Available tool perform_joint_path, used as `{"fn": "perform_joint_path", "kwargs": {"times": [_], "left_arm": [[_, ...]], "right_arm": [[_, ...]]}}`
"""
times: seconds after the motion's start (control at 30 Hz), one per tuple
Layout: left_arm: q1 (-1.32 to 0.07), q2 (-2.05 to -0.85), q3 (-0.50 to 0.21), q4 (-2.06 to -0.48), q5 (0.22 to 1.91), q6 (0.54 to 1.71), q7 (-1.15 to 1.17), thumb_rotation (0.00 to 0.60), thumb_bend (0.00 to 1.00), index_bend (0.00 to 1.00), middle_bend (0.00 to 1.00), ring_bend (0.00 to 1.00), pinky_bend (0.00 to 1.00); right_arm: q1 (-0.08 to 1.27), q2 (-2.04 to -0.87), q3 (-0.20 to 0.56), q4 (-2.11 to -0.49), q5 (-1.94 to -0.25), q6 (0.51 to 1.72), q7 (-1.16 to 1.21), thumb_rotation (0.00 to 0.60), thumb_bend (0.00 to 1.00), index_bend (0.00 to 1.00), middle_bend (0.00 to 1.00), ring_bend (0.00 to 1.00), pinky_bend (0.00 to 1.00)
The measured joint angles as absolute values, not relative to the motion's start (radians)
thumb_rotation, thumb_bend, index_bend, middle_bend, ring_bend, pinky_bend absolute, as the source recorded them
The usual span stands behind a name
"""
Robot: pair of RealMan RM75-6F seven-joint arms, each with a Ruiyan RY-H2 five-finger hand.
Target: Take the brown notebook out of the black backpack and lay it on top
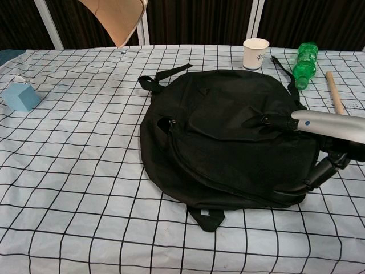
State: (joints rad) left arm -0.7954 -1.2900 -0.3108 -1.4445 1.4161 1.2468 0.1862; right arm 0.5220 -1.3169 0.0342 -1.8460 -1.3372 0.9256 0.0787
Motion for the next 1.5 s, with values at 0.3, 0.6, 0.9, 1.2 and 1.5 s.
{"fn": "perform_joint_path", "kwargs": {"times": [0.3, 0.6, 0.9, 1.2, 1.5], "left_arm": [[-0.854, -1.424, -0.319, -1.315, 1.407, 1.225, 0.154, 0.6, 0.51, 0.64, 0.68, 0.4, 0.36], [-0.963, -1.628, -0.356, -1.122, 1.394, 1.198, 0.056, 0.6, 0.51, 0.64, 0.68, 0.4, 0.36], [-1.034, -1.819, -0.337, -0.971, 1.436, 1.22, -0.185, 0.6, 0.46, 0.59, 0.61, 0.35, 0.33], [-0.965, -1.788, -0.089, -0.966, 1.54, 1.161, -0.317, 0.6, 0.0, 0.23, 0.09, 0.0, 0.0], [-0.861, -1.495, 0.092, -1.152, 1.576, 1.041, -0.347, 0.6, 0.0, 0.22, 0.09, 0.0, 0.0]], "right_arm": [[0.518, -1.216, 0.023, -1.814, -1.37, 0.927, 0.081, 0.6, 0.17, 0.06, 0.0, 0.04, 0.12], [0.472, -1.055, 0.028, -1.828, -1.356, 0.996, 0.11, 0.6, 0.18, 0.06, 0.01, 0.04, 0.12], [0.428, -1.042, 0.044, -1.793, -1.328, 1.051, 0.133, 0.6, 0.18, 0.06, 0.0, 0.04, 0.12], [0.415, -1.045, 0.056, -1.802, -1.305, 1.063, 0.115, 0.6, 0.18, 0.06, 0.0, 0.04, 0.12], [0.403, -1.035, 0.073, -1.817, -1.278, 1.083, 0.091, 0.6, 0.18, 0.06, 0.0, 0.04, 0.12]]}}
